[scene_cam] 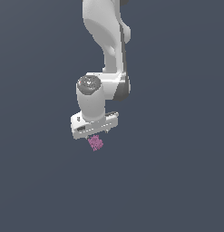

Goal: Pick up the object and move it to a goal position.

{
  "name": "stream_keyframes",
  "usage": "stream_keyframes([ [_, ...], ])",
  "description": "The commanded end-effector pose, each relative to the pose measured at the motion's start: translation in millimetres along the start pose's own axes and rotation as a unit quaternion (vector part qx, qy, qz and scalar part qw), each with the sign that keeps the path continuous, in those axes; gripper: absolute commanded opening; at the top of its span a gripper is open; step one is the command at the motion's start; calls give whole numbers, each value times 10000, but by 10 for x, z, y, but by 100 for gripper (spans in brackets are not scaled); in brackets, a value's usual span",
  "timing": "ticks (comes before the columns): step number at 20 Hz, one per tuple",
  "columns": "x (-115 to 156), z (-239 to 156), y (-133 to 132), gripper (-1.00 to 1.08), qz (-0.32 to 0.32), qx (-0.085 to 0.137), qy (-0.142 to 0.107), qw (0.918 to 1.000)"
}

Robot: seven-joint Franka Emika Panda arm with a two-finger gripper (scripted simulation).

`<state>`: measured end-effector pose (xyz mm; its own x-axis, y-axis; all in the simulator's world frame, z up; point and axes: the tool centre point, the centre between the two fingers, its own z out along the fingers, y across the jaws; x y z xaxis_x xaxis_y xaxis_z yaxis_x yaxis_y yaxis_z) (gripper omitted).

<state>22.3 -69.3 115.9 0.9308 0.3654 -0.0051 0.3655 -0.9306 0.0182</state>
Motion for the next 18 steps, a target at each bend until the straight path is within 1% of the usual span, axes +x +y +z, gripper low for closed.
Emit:
stream_keyframes([
  [1,0,78,44,100,-216,26,9,9998],
  [9,-9,231,130,100,-615,79,27,9981],
  [18,-14,291,143,100,-664,88,28,9978],
])
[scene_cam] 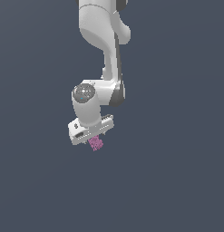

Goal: Pick up the object and move it to a goal position.

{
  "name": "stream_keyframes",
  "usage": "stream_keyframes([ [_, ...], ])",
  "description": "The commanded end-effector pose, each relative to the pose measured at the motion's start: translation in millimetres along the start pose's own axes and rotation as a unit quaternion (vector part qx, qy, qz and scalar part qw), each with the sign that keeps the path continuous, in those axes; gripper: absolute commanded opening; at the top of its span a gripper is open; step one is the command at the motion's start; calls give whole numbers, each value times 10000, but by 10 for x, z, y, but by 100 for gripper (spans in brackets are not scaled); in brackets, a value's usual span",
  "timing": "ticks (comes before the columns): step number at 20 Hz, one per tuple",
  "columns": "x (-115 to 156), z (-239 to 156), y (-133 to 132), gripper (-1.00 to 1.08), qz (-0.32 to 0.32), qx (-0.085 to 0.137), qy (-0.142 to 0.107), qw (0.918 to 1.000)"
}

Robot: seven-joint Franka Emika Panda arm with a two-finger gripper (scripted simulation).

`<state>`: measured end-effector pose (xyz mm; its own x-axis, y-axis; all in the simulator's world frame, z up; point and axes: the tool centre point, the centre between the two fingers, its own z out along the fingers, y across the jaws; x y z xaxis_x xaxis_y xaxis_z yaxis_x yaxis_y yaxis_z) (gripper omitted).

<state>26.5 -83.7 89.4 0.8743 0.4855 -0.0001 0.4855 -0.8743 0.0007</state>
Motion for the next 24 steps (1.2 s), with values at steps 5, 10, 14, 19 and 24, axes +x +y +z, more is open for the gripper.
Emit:
stream_keyframes([
  [5,-6,242,-7,100,-11,3,-1,10000],
  [10,-10,460,-7,100,-19,3,0,10000],
  [14,-1,491,1,100,-19,3,0,10000],
  [19,-1,491,1,-100,-19,3,0,10000],
  [24,-1,491,1,-100,-19,3,0,10000],
])
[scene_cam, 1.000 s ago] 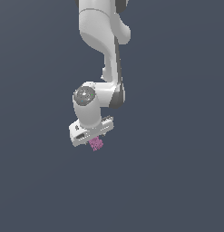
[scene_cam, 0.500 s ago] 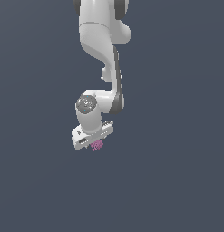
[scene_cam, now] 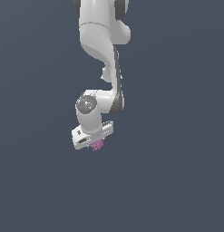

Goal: Pick up the object and move it to a goal position.

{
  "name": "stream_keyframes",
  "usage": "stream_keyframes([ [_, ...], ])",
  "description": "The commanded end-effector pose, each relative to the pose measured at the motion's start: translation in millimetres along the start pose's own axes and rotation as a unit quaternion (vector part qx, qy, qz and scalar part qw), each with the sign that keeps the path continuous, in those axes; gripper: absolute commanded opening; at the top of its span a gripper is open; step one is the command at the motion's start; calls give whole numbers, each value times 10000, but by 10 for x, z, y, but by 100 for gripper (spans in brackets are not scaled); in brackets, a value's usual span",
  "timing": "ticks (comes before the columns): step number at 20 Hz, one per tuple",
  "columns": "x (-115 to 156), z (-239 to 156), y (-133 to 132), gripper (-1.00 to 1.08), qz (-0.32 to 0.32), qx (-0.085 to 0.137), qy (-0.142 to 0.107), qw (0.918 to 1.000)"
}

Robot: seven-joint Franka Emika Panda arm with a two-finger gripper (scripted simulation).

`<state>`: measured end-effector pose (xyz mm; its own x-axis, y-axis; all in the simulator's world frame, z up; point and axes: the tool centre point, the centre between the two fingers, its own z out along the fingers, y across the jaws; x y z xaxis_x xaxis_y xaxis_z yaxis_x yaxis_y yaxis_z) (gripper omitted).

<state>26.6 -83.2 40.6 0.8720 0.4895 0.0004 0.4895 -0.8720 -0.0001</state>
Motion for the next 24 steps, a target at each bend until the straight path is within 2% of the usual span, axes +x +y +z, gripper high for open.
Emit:
stream_keyframes([
  [1,1,0,-1,-100,-1,0,0,10000],
  [7,6,-74,-65,-100,-1,0,0,10000],
  [13,23,-304,-261,-100,-2,-2,-1,10000],
  [18,47,-627,-534,-100,-3,-5,-3,10000],
  [24,90,-1172,-993,-100,-3,-9,-6,10000],
])
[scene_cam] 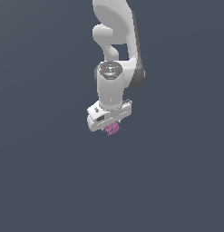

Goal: Pick up the object and move it to a goal position.

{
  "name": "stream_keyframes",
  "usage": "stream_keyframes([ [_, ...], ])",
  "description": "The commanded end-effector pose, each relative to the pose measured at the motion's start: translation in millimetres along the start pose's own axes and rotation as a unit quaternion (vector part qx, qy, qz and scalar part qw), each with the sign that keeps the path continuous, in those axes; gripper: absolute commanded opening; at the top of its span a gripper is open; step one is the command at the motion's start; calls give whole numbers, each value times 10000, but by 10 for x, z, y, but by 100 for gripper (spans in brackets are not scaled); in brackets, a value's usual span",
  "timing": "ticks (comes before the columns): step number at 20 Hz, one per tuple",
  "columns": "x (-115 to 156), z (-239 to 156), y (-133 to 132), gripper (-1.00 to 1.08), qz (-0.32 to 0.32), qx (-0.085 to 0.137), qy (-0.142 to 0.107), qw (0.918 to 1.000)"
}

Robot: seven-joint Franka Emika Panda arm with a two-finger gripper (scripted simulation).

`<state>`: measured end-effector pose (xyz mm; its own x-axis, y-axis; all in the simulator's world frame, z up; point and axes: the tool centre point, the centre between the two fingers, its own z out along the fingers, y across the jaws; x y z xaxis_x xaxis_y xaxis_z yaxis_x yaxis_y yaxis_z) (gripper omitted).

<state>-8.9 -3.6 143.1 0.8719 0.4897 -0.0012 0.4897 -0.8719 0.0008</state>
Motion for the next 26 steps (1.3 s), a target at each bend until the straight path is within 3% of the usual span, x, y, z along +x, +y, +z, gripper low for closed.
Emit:
stream_keyframes([
  [1,18,-247,-208,-100,-2,-6,0,10000],
  [19,194,-2020,-1661,-100,-4,-9,-2,10000],
  [26,270,-2521,-2056,-100,-1,-2,2,10000],
])
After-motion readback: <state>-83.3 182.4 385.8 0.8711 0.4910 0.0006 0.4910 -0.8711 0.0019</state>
